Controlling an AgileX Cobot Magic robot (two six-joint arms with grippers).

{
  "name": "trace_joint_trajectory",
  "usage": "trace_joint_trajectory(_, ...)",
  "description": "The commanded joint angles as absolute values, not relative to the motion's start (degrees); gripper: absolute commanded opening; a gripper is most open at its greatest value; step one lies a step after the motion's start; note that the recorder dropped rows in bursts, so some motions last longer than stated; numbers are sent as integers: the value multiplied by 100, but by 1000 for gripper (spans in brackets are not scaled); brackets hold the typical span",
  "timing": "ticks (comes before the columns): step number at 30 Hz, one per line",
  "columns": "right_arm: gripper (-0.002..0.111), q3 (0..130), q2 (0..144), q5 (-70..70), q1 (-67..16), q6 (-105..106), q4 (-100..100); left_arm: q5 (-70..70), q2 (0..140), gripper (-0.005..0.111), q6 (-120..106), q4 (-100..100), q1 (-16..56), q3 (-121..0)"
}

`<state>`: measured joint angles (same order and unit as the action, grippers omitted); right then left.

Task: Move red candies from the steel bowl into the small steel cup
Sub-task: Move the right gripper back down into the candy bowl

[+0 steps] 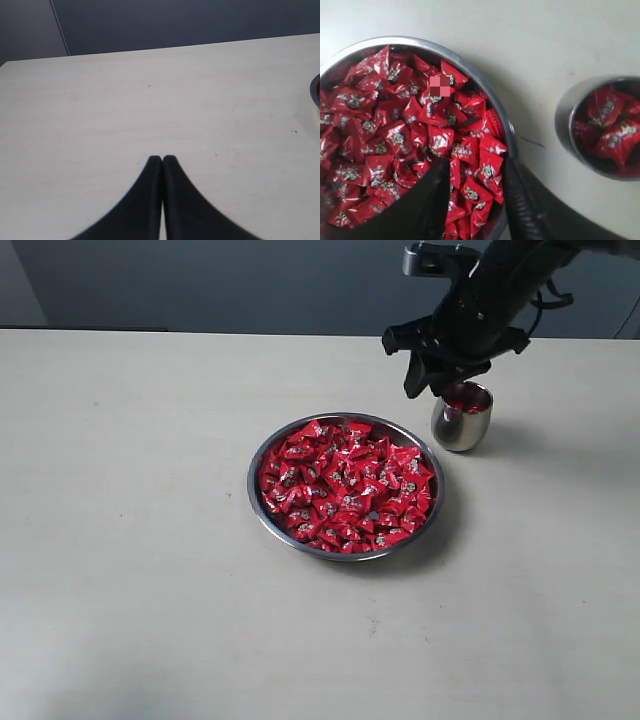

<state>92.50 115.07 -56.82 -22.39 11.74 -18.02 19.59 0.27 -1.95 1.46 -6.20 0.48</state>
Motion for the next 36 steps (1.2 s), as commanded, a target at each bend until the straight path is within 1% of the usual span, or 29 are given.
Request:
trace_joint_trajectory(1, 35, 8117, 10924, -4863, -2246, 1227, -1977, 1914, 0, 0, -168, 155, -618, 0)
trace_joint_trajectory(5, 35, 7826, 10892, -4760, -2259, 1227, -2228, 1914, 0, 0, -168, 155, -618, 0)
trace_joint_trajectory(16, 35, 7826, 11180, -4698, -2810, 1376, -2126, 1914, 0, 0, -168, 155, -618, 0)
trace_joint_trajectory(24, 35, 7847, 11485, -4741, -3064, 1520, -2100, 1914, 0, 0, -168, 155, -618, 0)
trace_joint_trajectory(31, 35, 7883, 11551, -4394, -3420, 1880, -2071, 1914, 0, 0, -168, 155, -618, 0)
trace_joint_trajectory(36, 35, 8295, 11756, -4860, -3526, 2003, -1798, 1914, 0, 0, -168, 155, -618, 0)
